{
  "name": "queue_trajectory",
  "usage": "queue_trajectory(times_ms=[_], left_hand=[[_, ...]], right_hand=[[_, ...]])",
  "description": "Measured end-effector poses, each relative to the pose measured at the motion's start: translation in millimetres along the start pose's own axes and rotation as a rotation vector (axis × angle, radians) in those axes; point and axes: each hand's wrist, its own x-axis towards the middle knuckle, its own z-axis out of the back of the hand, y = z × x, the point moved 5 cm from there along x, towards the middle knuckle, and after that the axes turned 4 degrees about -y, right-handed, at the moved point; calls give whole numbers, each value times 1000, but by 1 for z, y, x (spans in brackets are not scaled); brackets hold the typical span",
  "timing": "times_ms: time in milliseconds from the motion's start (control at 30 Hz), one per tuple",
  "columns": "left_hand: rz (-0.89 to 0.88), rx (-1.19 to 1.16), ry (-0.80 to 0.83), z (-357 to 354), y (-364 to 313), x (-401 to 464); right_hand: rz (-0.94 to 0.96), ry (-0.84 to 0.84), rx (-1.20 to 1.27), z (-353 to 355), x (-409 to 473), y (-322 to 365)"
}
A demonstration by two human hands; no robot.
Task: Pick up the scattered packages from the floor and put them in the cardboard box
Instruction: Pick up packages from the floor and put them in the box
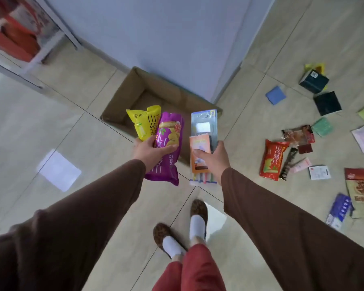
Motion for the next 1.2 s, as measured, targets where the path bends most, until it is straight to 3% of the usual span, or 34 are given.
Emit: queue_trajectory(times_ms=[567,900,1000,1200], left_hand=[[-89,635,149,11,-17,192],[-136,721,223,-6,-9,269],[-134,700,246,-8,1,281],[-359,818,293,4,0,271]], right_hand=[[-209,-166,157,-117,111,-12],[-246,-254,156,-157,162,-19],[-228,-302,17,-164,166,-29],[-235,-321,8,-163,139,-26]])
